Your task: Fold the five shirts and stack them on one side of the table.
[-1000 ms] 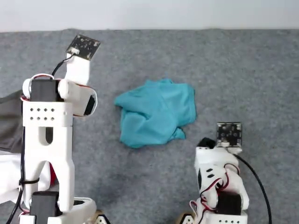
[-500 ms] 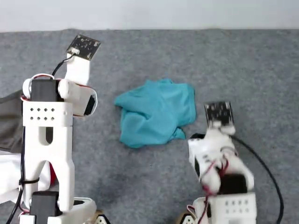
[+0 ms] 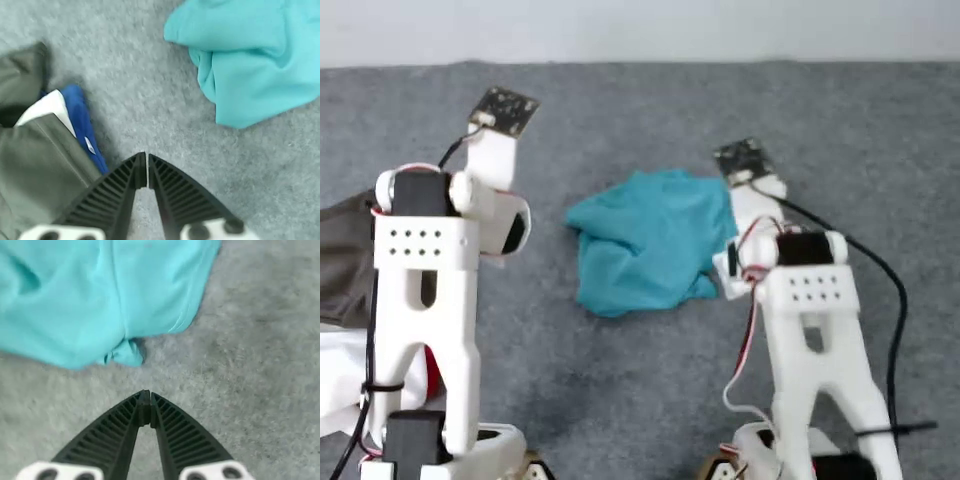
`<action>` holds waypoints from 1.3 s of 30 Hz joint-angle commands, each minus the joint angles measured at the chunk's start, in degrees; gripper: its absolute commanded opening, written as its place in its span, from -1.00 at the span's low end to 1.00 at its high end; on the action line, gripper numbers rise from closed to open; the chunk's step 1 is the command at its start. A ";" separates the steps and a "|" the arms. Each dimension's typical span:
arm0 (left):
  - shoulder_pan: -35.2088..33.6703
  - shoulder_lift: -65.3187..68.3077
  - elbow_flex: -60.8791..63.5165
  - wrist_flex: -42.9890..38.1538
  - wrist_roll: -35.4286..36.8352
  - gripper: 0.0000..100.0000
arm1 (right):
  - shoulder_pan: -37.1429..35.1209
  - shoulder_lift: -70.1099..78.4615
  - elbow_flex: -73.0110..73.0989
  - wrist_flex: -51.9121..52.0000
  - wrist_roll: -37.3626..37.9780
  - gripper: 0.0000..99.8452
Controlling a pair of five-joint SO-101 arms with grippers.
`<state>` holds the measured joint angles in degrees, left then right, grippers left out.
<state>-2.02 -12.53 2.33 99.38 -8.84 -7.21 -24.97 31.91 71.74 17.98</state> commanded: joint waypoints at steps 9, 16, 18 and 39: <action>0.00 -2.37 3.56 1.05 0.62 -0.97 | -2.51 14.73 -3.16 -4.18 5.10 -0.57; 0.00 -2.37 3.56 1.05 0.62 -0.97 | -7.87 20.26 -3.16 -9.89 4.84 -0.58; 0.00 -2.37 3.56 1.05 0.62 -0.97 | -7.87 21.67 -3.16 -11.30 4.84 -0.58; 0.00 -2.29 3.56 1.05 0.62 -0.97 | -7.60 41.27 -21.54 -2.95 5.10 -0.98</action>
<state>-2.02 -12.53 6.20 99.30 -8.75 -14.33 16.18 15.56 63.82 22.55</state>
